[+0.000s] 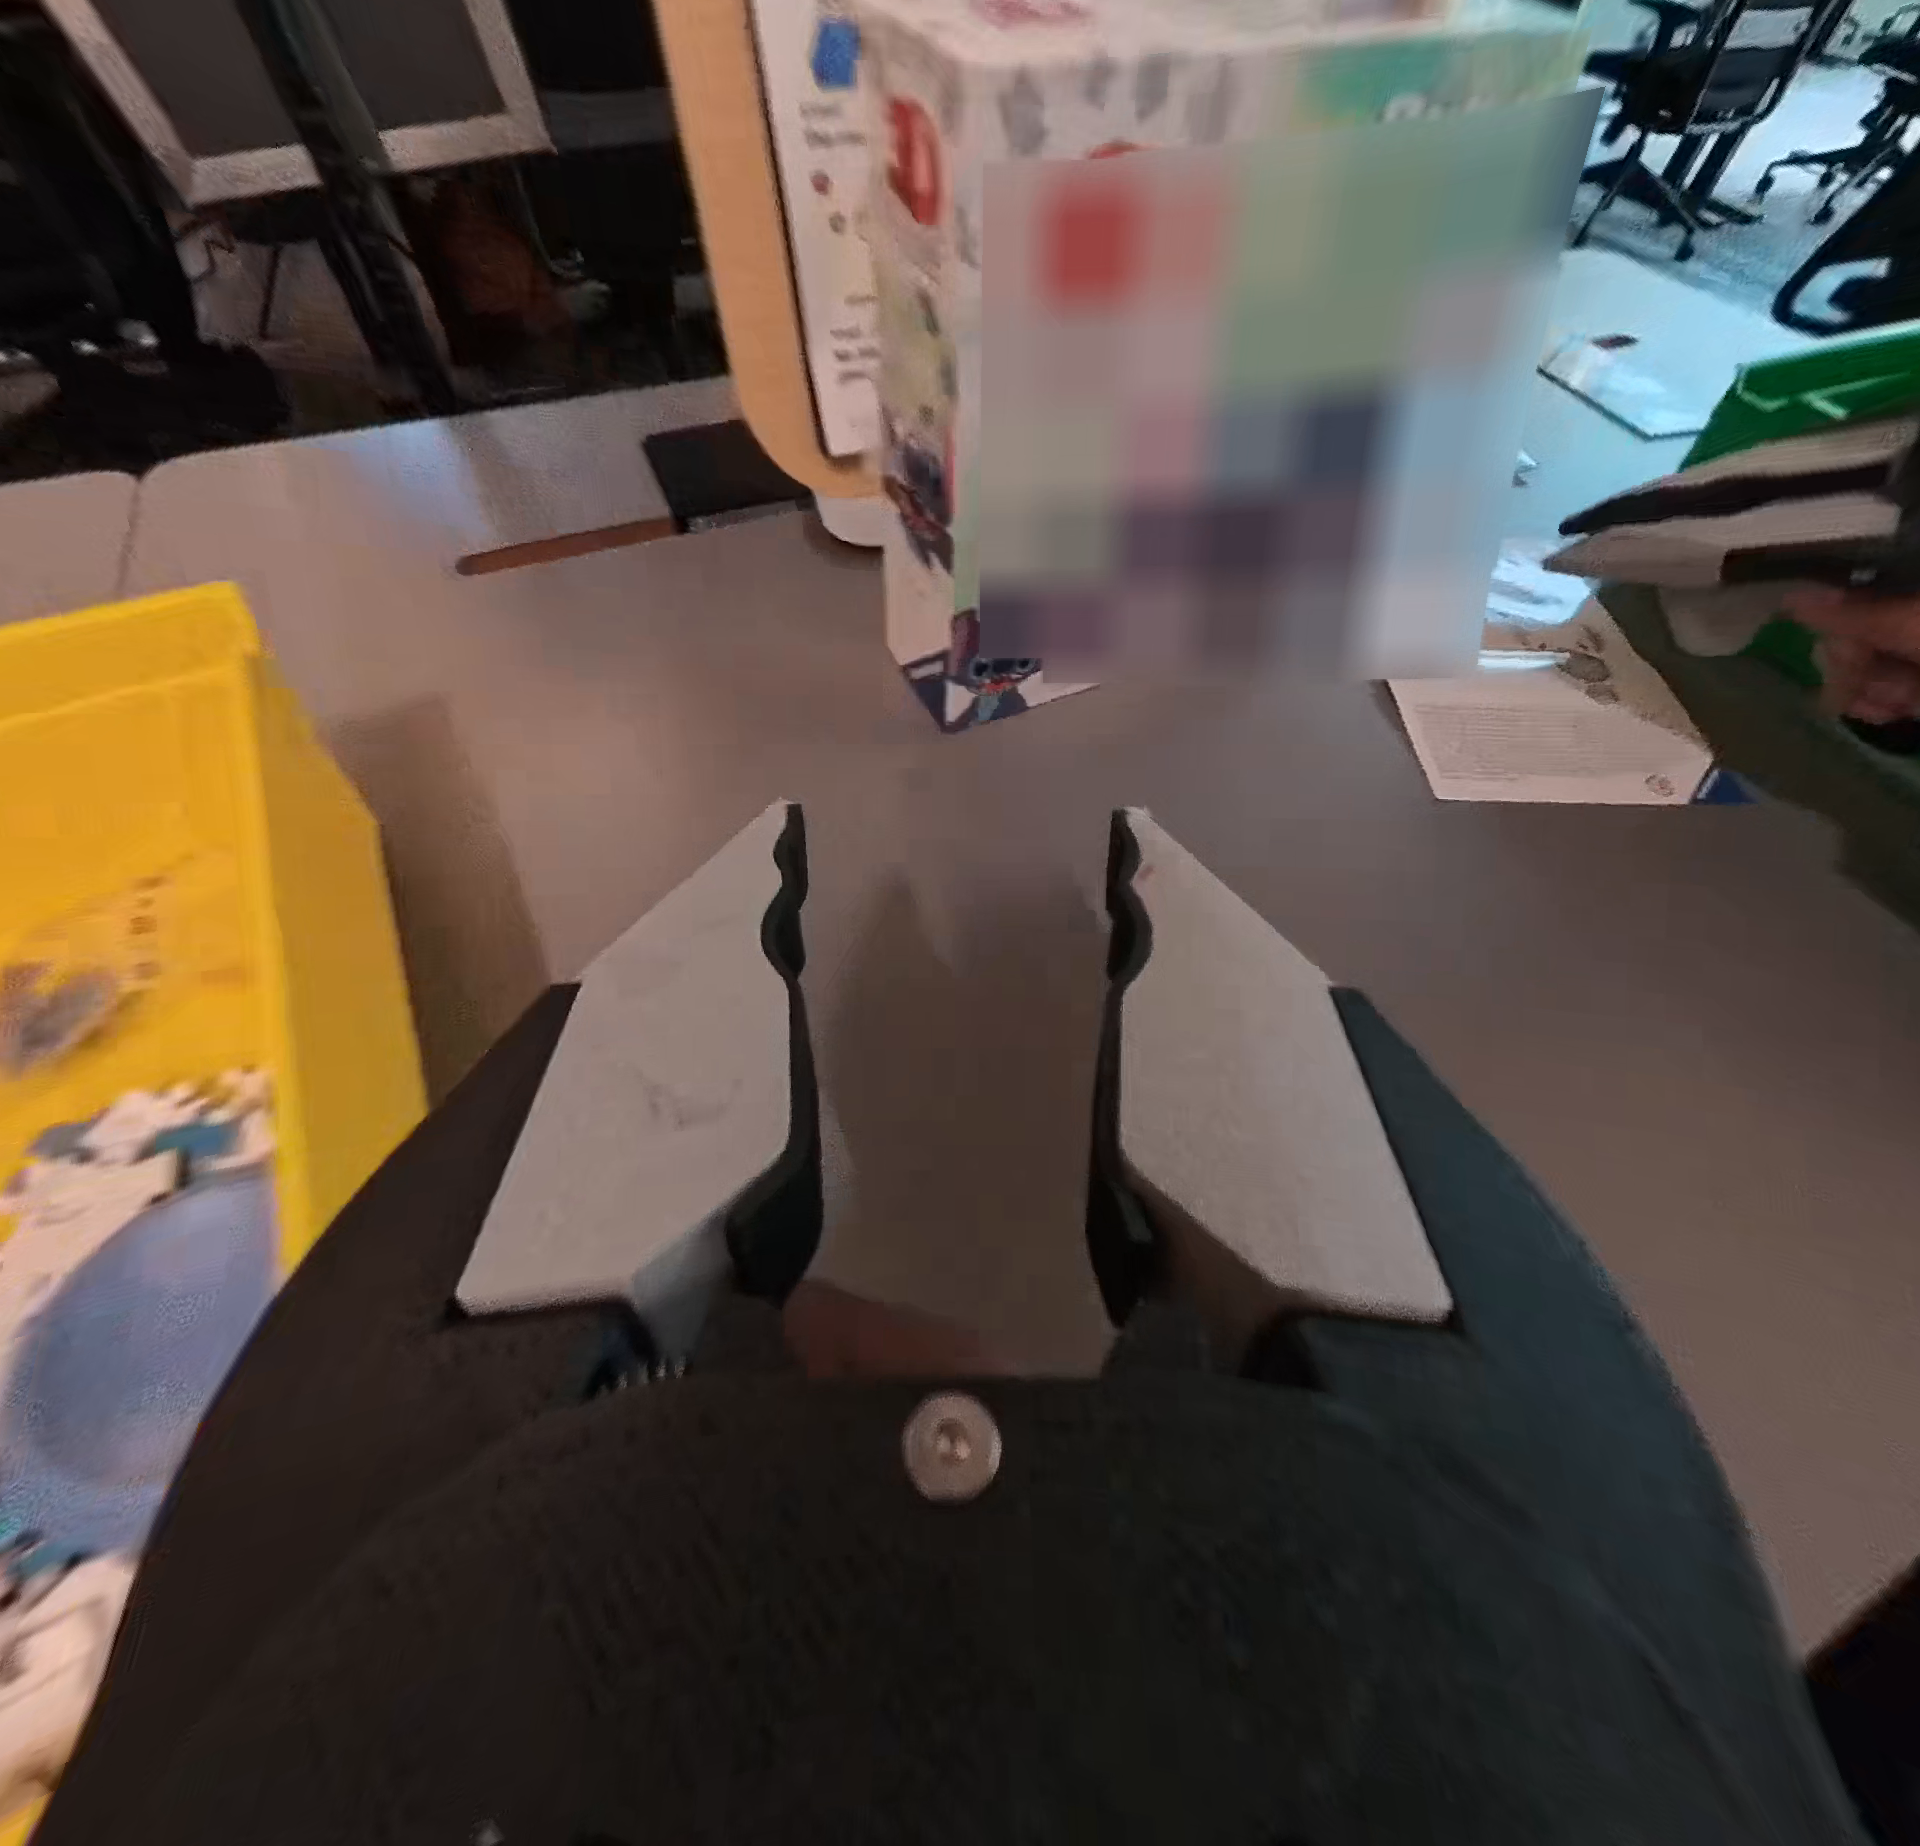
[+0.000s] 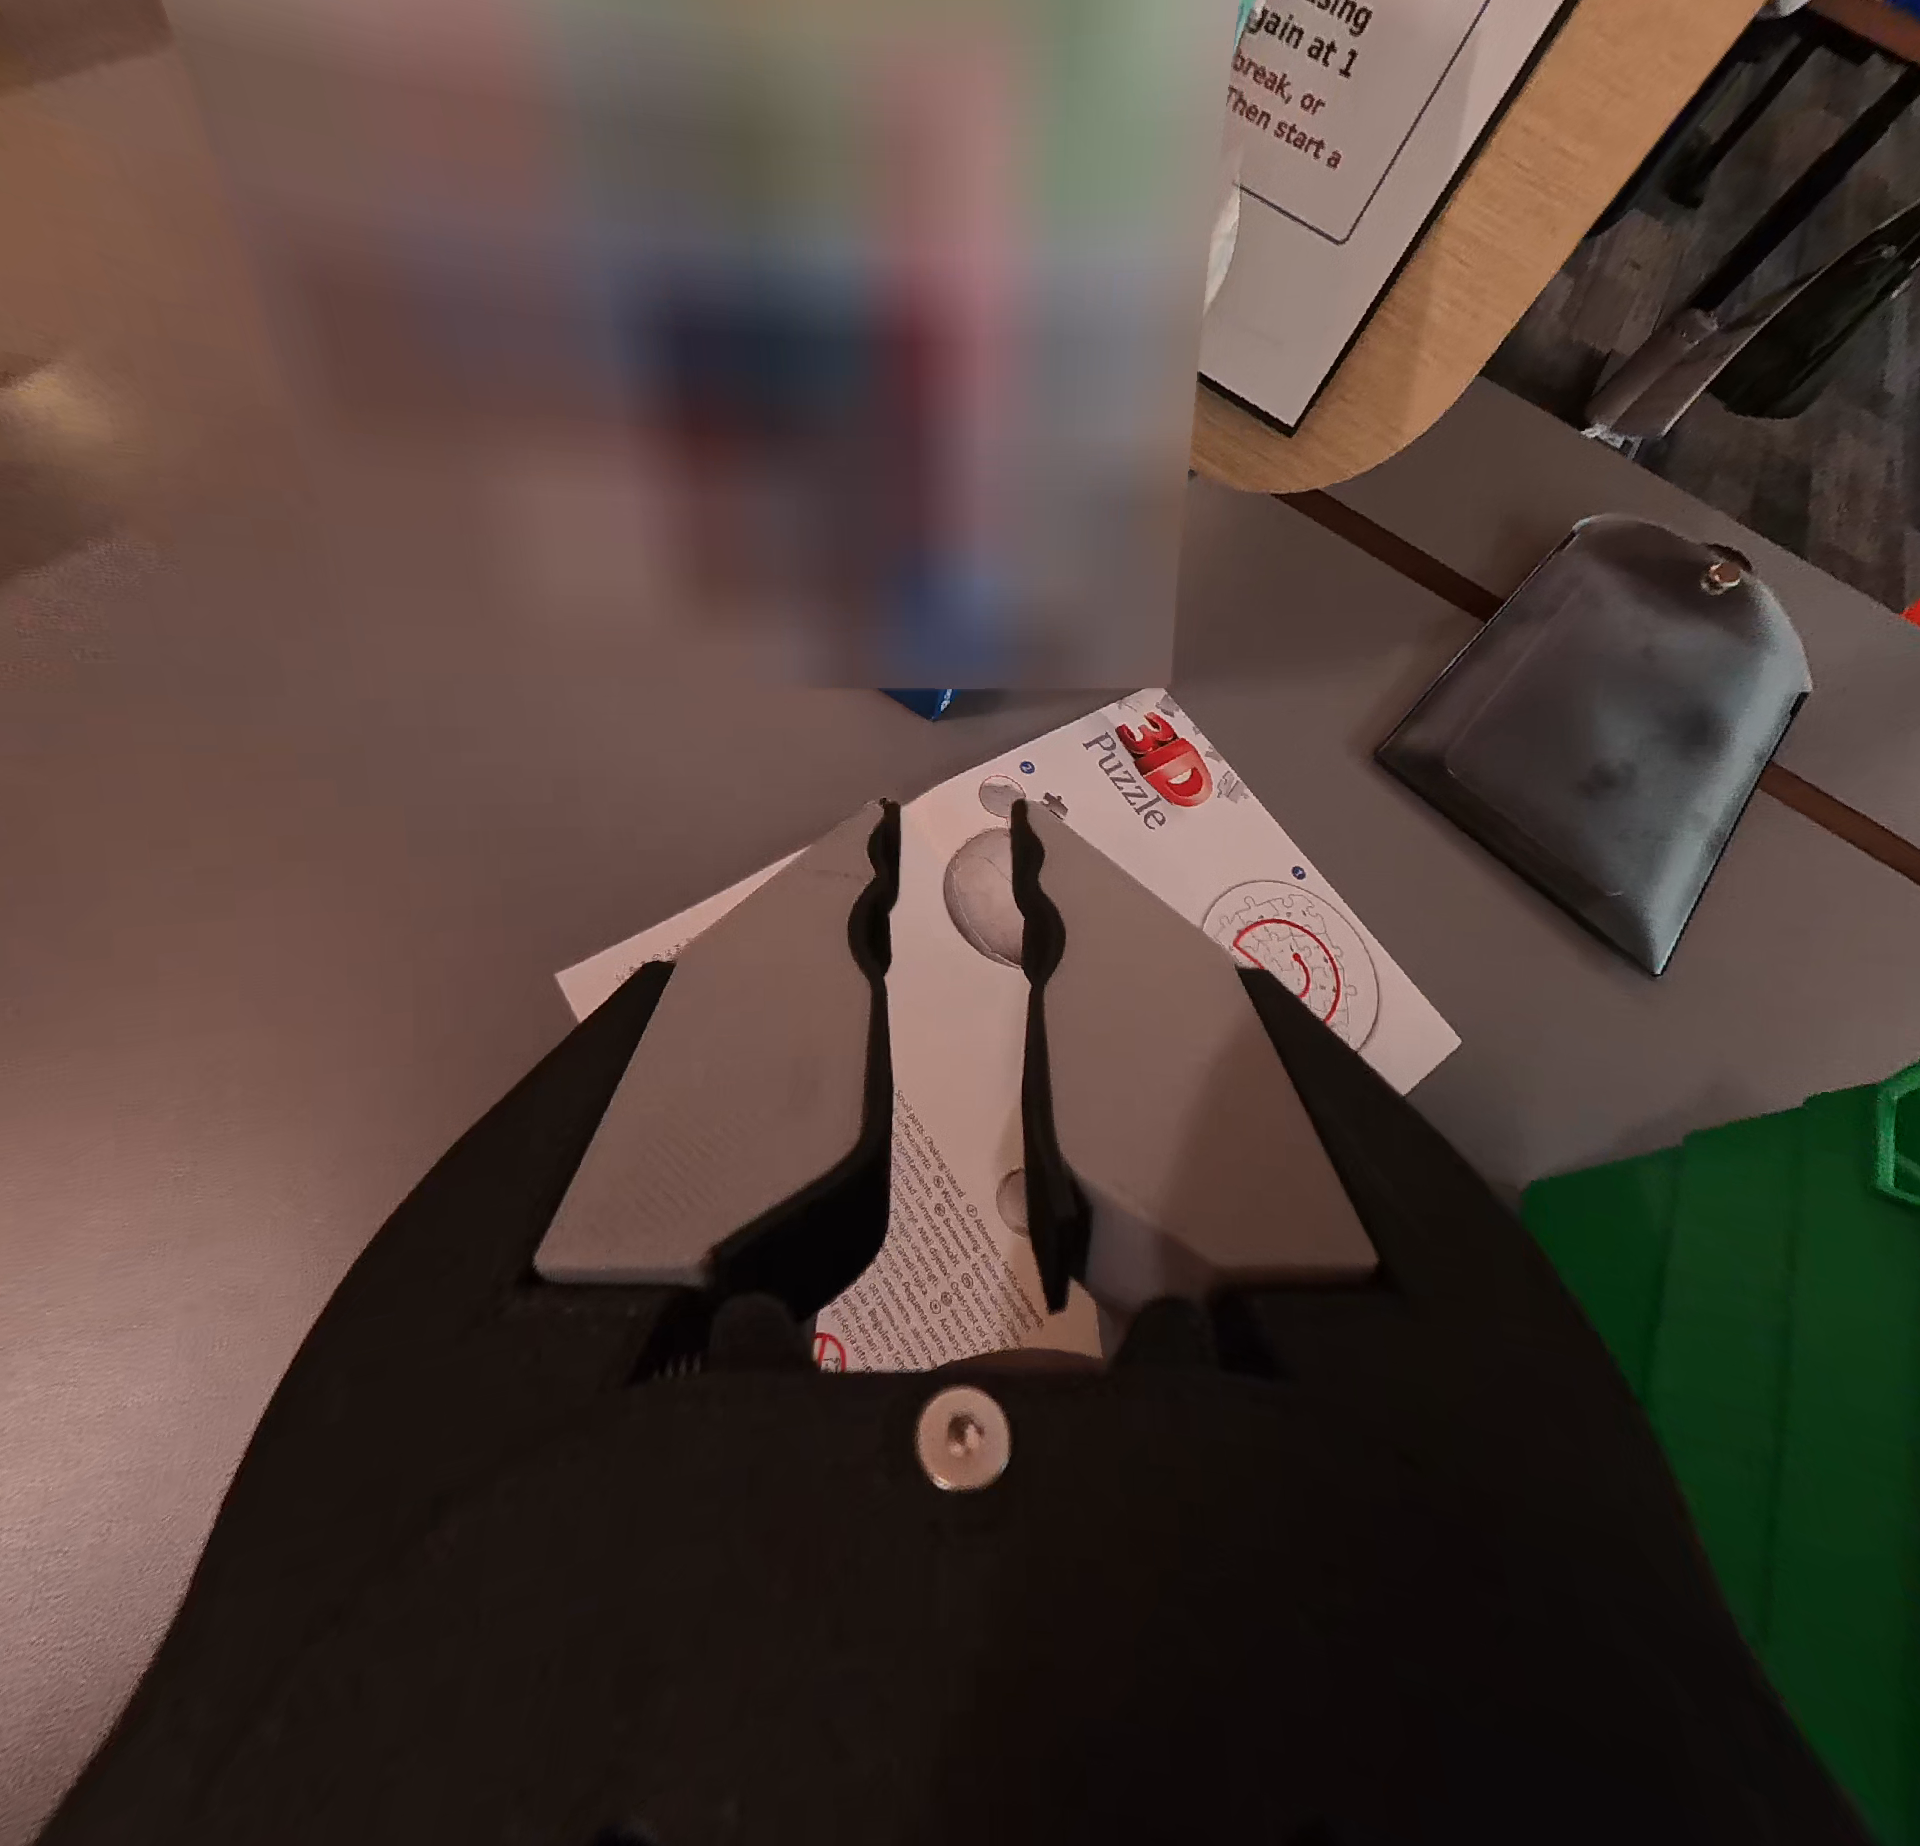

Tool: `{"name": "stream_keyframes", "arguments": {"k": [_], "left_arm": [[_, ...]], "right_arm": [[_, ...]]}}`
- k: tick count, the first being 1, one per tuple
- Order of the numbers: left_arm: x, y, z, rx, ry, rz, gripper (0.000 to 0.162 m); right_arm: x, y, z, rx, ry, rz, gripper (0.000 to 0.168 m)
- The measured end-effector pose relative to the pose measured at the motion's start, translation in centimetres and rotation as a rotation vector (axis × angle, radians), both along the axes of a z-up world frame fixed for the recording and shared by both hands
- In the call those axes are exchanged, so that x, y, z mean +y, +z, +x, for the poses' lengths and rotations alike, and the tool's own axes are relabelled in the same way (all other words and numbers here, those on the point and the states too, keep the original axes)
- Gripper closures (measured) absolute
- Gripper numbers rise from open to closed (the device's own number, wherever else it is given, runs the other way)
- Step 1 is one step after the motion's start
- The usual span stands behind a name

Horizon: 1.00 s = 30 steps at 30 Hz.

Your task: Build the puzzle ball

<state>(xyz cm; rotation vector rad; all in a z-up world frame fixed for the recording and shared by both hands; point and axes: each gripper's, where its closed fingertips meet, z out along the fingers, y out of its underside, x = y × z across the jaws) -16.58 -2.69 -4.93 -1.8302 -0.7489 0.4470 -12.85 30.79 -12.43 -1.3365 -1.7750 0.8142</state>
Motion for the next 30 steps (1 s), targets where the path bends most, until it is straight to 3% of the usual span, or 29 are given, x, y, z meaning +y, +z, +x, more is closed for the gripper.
{"name": "stream_keyframes", "arguments": {"k": [2,4,6,8,11,17,22,30], "left_arm": [[-5.2,3.4,-1.2,-0.037,0.028,0.034,0.105],[-11.6,4.6,-4.1,-0.014,0.166,-0.075,0.105],[-17.8,2.9,-7.0,-0.05,0.32,-0.265,0.106],[-21.2,-1.4,-8.1,-0.259,0.352,-0.347,0.105],[-21.9,-6.7,-8.5,-0.539,0.323,-0.266,0.106],[-22.9,-11.5,-9.4,-0.703,0.369,-0.323,0.103],[-22.1,-13.4,-8.9,-0.788,0.324,-0.35,0.105],[-20.9,-12.8,-8.4,-0.836,0.252,-0.219,0.116]], "right_arm": [[-0.4,0.4,0.1,0.01,0.01,0.011,0.15],[-0.7,0.5,0.1,0.015,0.017,0.022,0.151],[-1.0,0.7,0.1,0.021,0.024,0.027,0.151],[-1.1,0.6,0.1,0.024,0.026,0.032,0.152],[-1.2,0.1,0.0,0.012,0.024,0.037,0.152],[-1.1,-0.7,-0.1,-0.015,0.019,0.047,0.152],[-1.1,-0.3,0.0,-0.008,0.022,0.055,0.152],[-1.2,0.1,0.1,-0.003,0.03,0.065,0.152]]}}
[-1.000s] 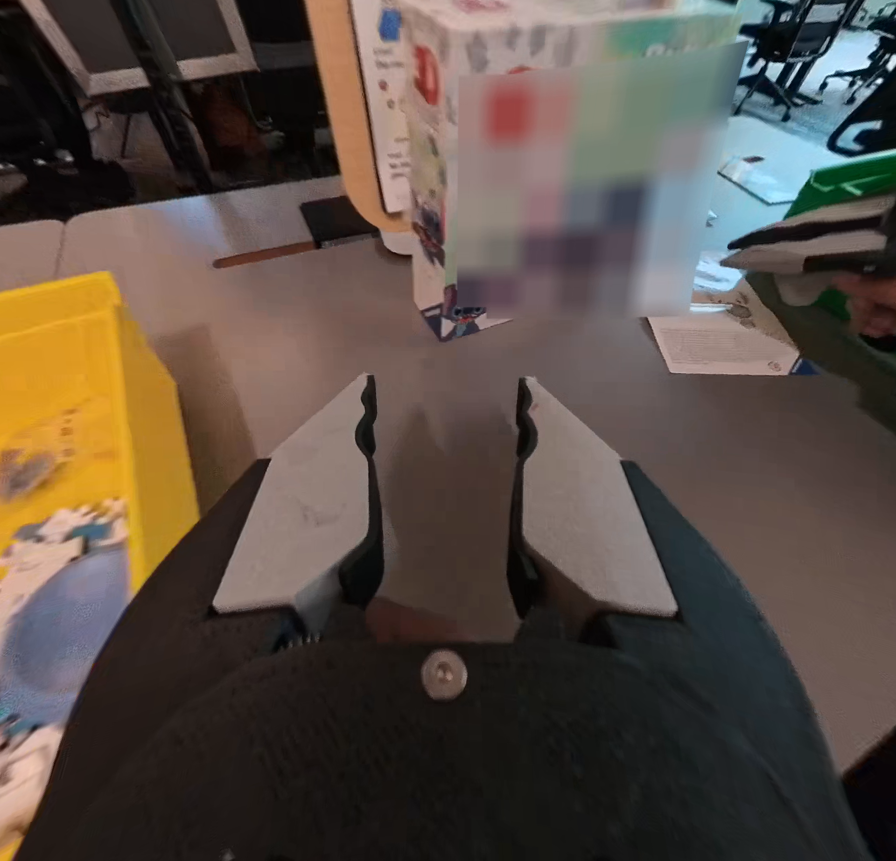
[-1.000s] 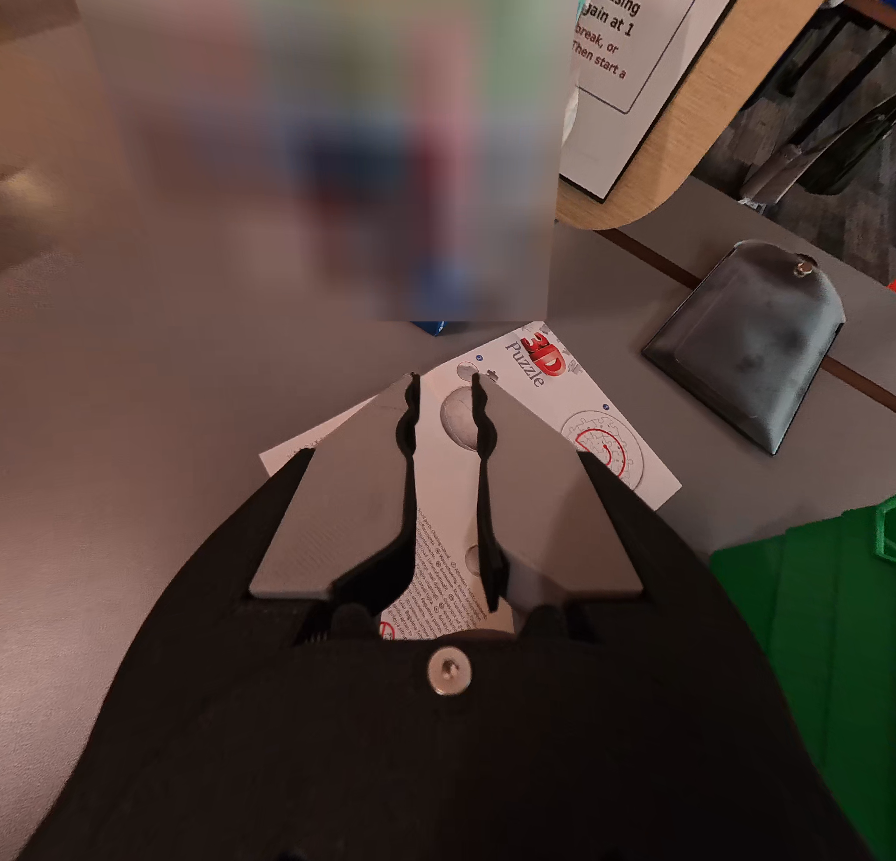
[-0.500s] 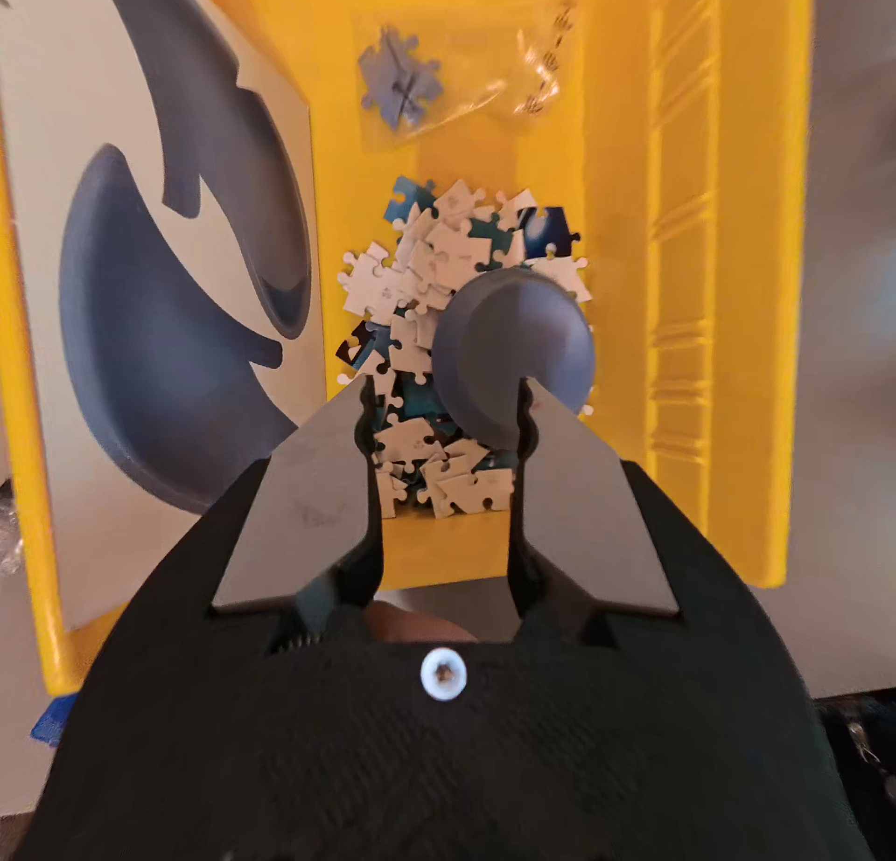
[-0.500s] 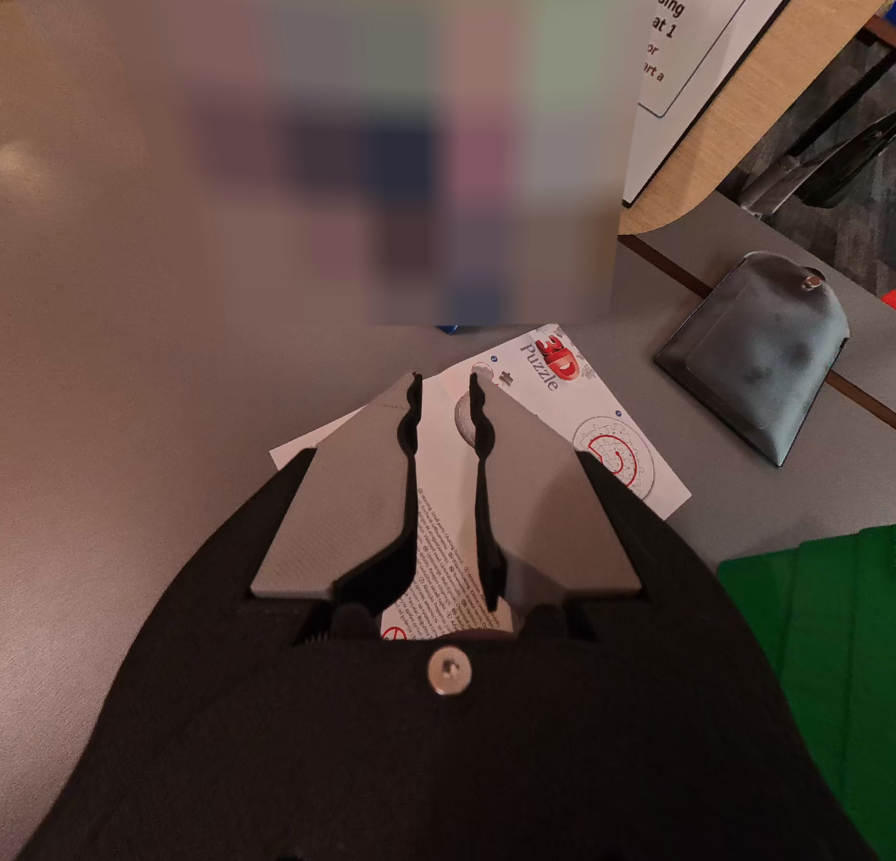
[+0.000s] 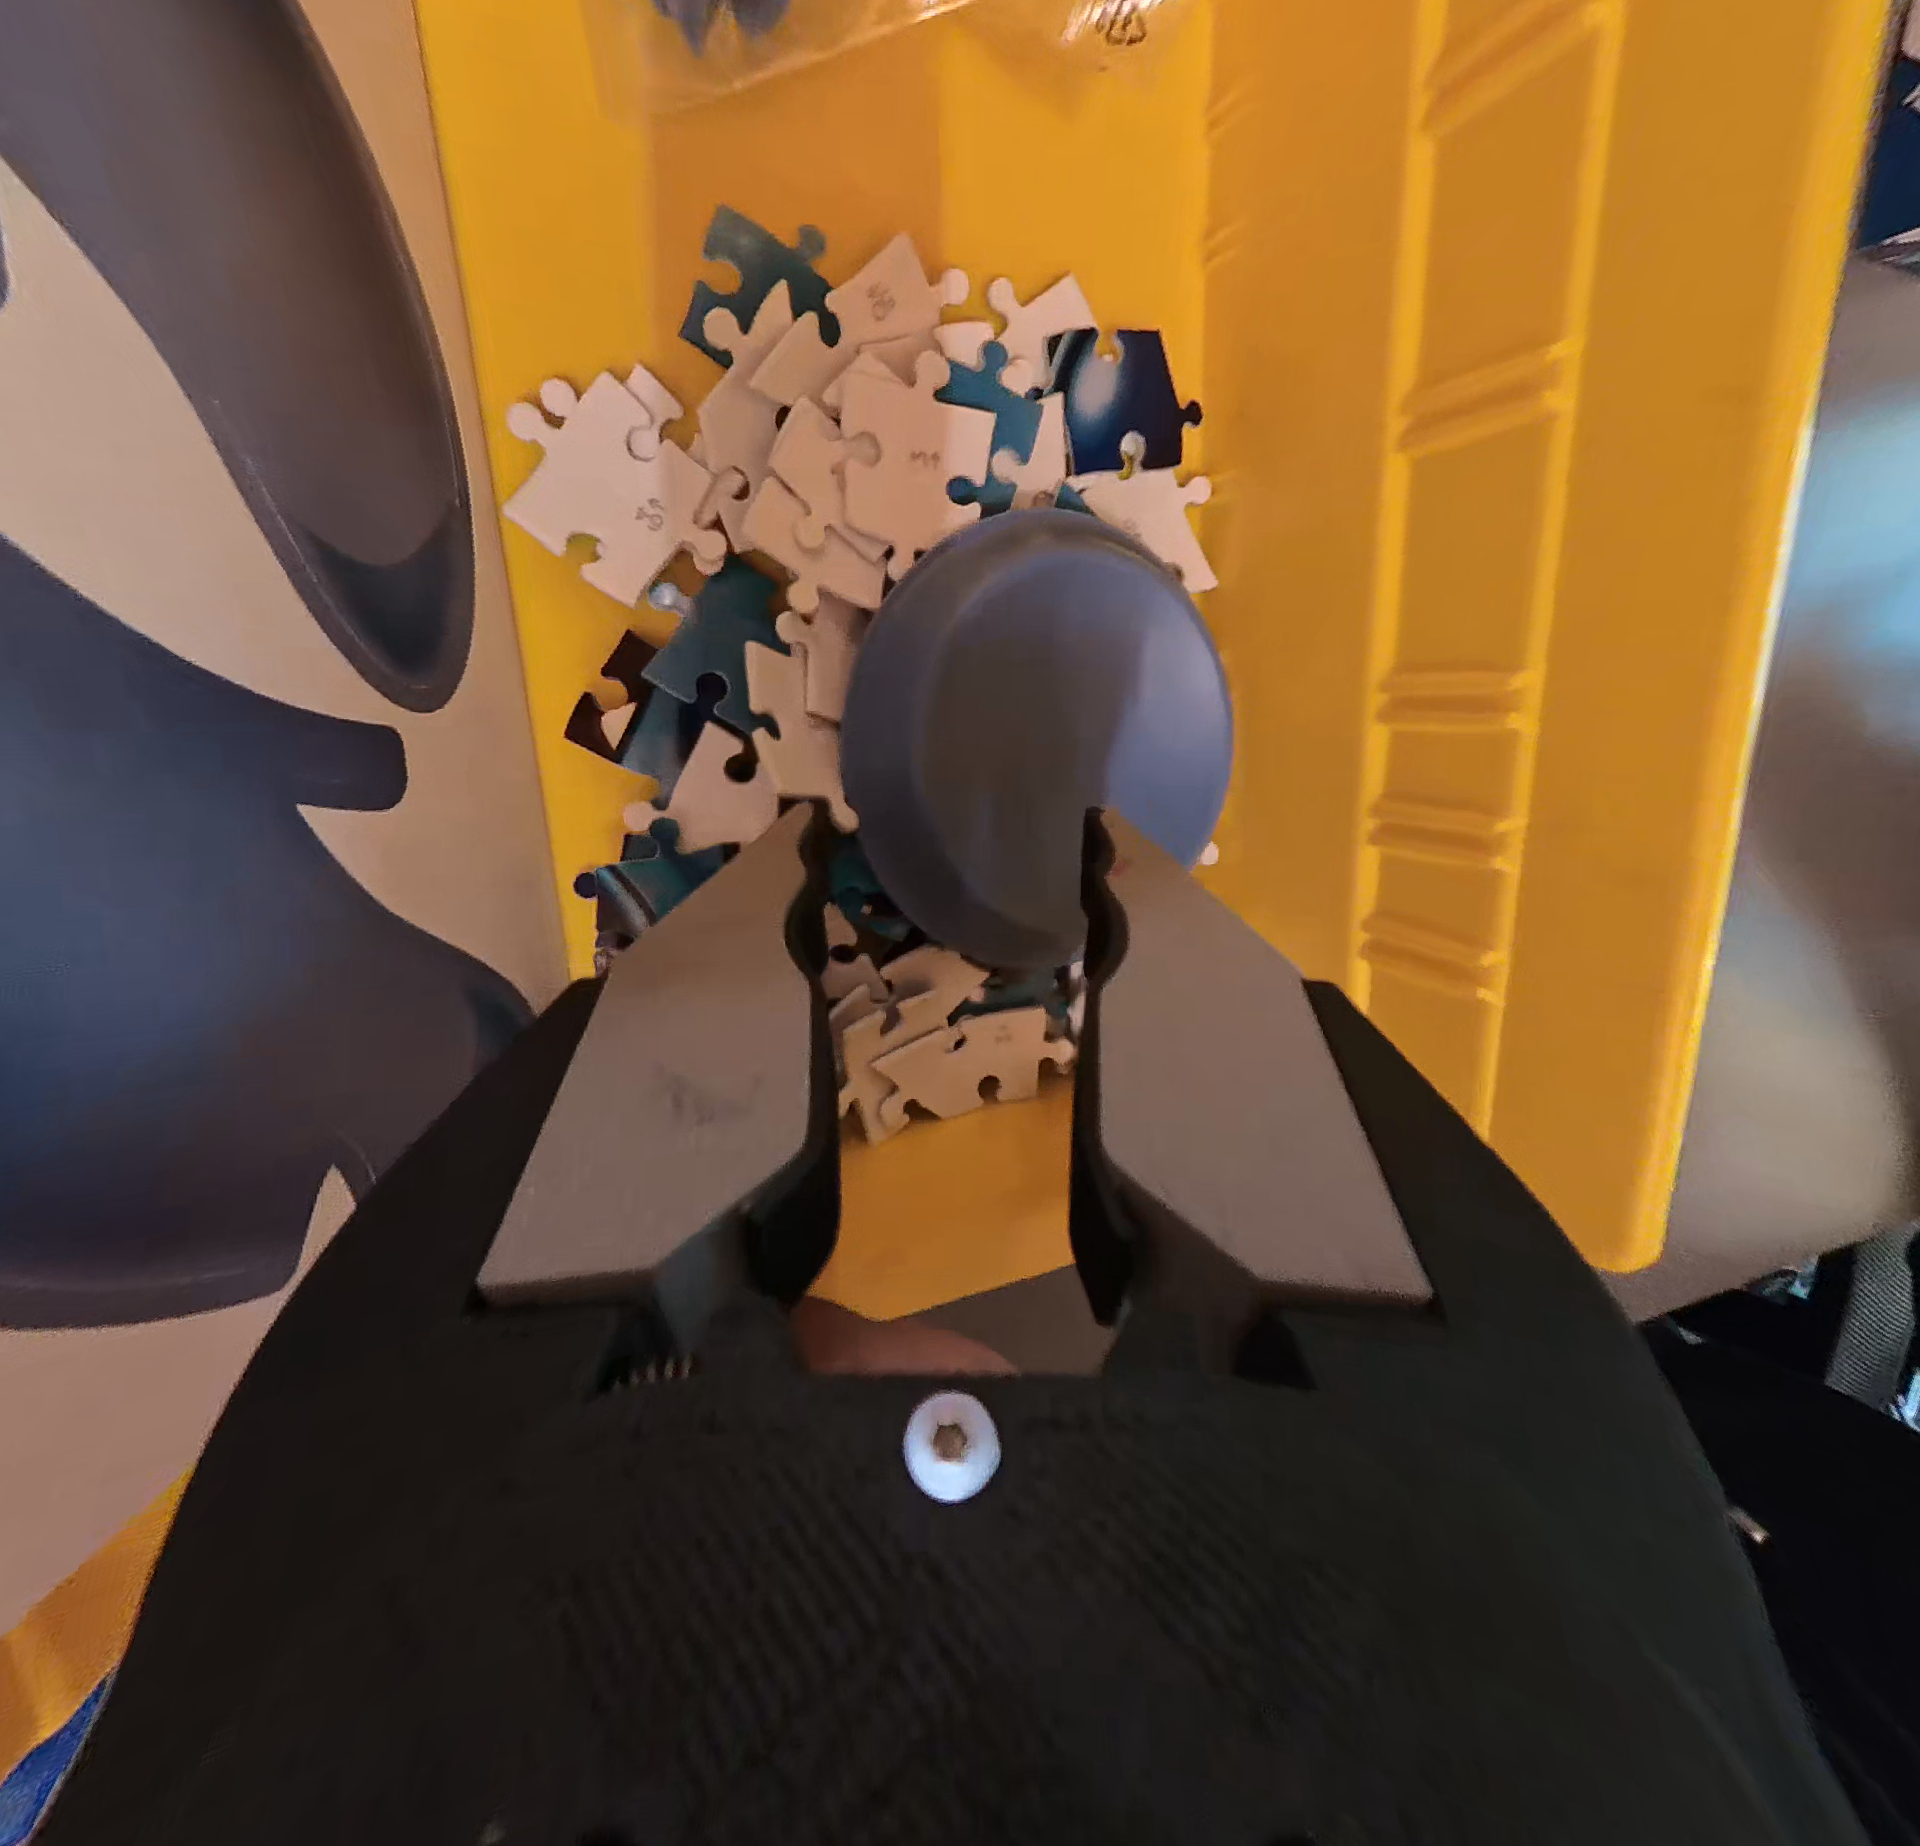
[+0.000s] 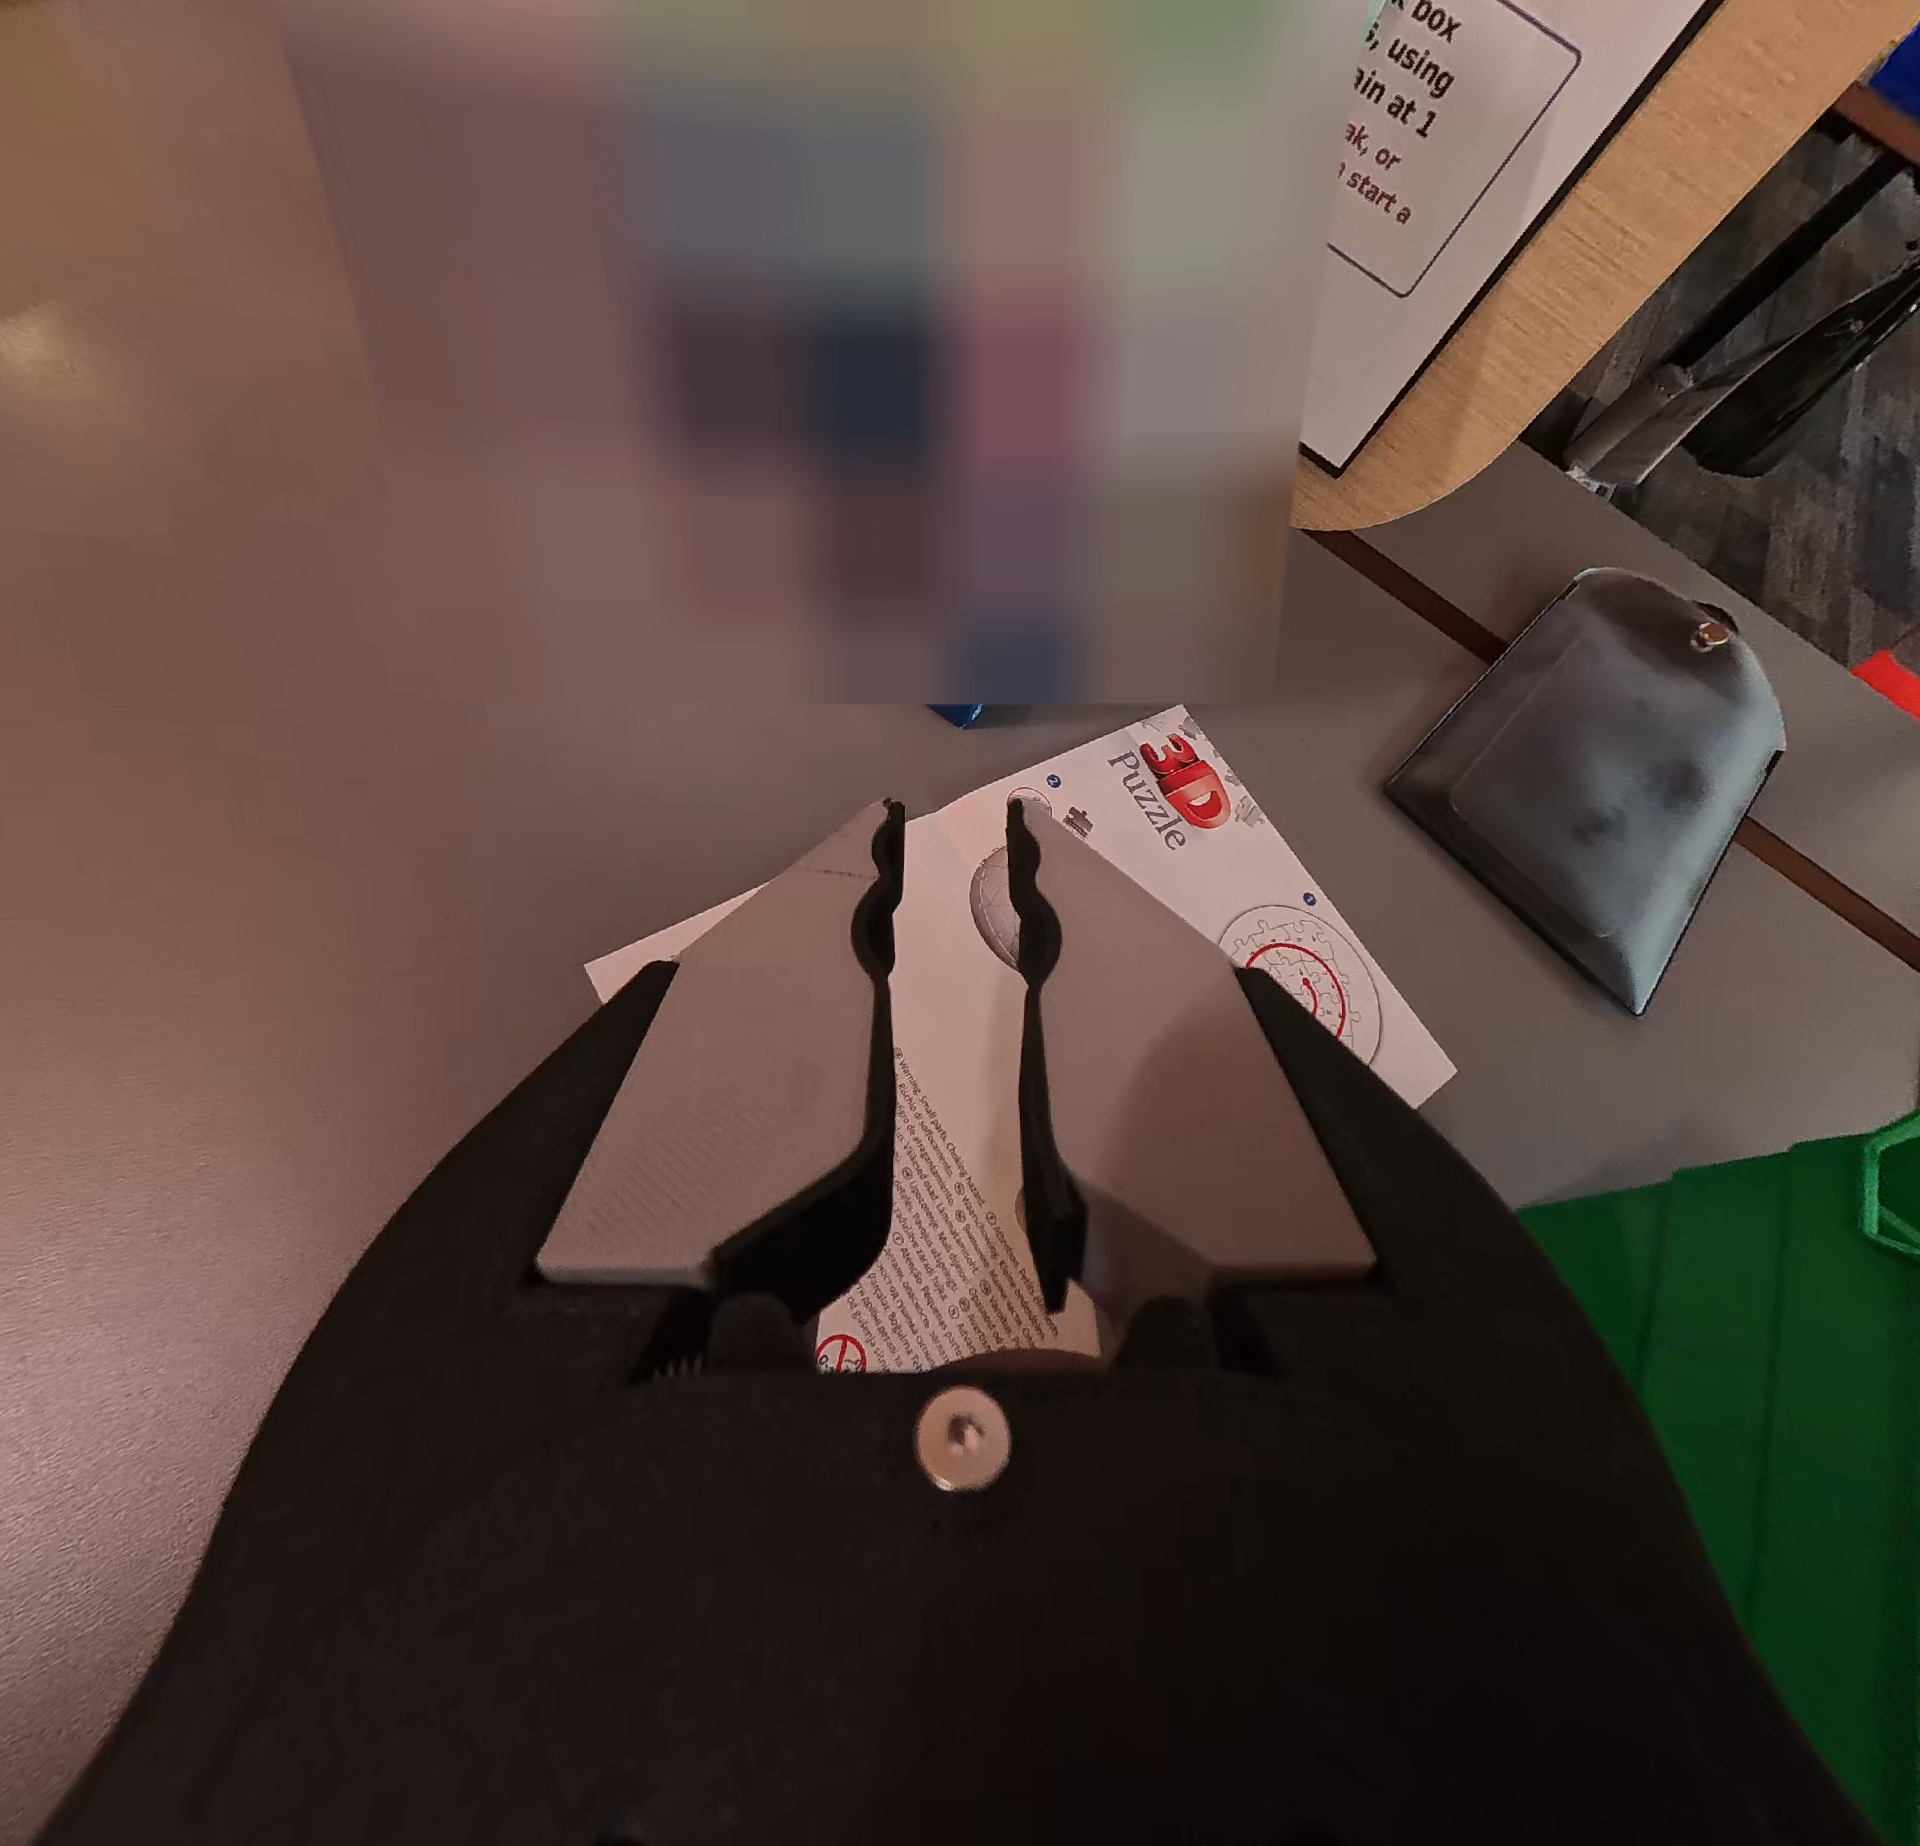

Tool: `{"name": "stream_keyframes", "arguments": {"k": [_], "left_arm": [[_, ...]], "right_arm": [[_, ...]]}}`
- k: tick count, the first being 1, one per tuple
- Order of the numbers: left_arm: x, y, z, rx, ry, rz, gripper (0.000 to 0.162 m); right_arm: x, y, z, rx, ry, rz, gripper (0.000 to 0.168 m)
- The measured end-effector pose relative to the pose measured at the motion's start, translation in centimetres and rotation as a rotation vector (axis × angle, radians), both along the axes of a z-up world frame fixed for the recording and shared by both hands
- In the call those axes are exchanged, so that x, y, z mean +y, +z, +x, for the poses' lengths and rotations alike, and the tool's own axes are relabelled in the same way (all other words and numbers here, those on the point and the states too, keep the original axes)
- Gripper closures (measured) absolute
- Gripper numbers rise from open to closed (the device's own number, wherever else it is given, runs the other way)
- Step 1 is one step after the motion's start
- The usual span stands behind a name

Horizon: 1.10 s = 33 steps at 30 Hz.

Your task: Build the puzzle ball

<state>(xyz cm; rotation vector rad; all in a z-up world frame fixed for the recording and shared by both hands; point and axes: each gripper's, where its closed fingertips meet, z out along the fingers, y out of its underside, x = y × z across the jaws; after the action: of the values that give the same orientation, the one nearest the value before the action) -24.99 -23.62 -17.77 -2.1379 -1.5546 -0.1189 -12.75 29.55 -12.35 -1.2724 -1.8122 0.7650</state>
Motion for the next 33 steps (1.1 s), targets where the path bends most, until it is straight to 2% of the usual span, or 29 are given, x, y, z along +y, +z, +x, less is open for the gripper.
{"name": "stream_keyframes", "arguments": {"k": [5,10,14,16,17,21,23,25,29,33], "left_arm": [[0.0,0.3,0.2,0.012,0.002,0.046,0.116],[0.5,2.2,-0.4,0.07,0.027,0.162,0.128],[1.7,3.4,-0.2,0.092,0.006,0.238,0.128],[3.0,4.6,0.2,0.088,-0.021,0.333,0.143],[3.4,4.8,0.3,0.084,-0.024,0.347,0.142],[3.3,2.1,0.4,0.058,-0.037,0.188,0.131],[4.1,1.5,0.8,0.037,-0.061,0.191,0.133],[4.7,1.5,0.6,0.054,-0.074,0.191,0.142],[5.0,3.4,-0.4,0.12,-0.067,0.238,0.153],[3.7,7.7,-1.7,0.218,-0.003,0.338,0.153]], "right_arm": [[-0.1,0.1,0.0,0.005,0.001,0.001,0.152],[0.1,0.1,0.0,0.006,-0.006,-0.005,0.152],[0.3,0.2,0.0,0.009,-0.01,-0.006,0.152],[0.3,0.2,0.0,0.011,-0.012,-0.008,0.152],[0.3,0.2,0.0,0.012,-0.013,-0.008,0.152],[0.4,0.1,0.0,0.009,-0.015,-0.01,0.152],[0.4,0.2,0.0,0.011,-0.014,-0.011,0.152],[0.4,0.3,0.0,0.014,-0.014,-0.013,0.152],[0.5,0.3,0.0,0.015,-0.015,-0.017,0.152],[0.5,0.6,0.1,0.022,-0.011,-0.022,0.152]]}}
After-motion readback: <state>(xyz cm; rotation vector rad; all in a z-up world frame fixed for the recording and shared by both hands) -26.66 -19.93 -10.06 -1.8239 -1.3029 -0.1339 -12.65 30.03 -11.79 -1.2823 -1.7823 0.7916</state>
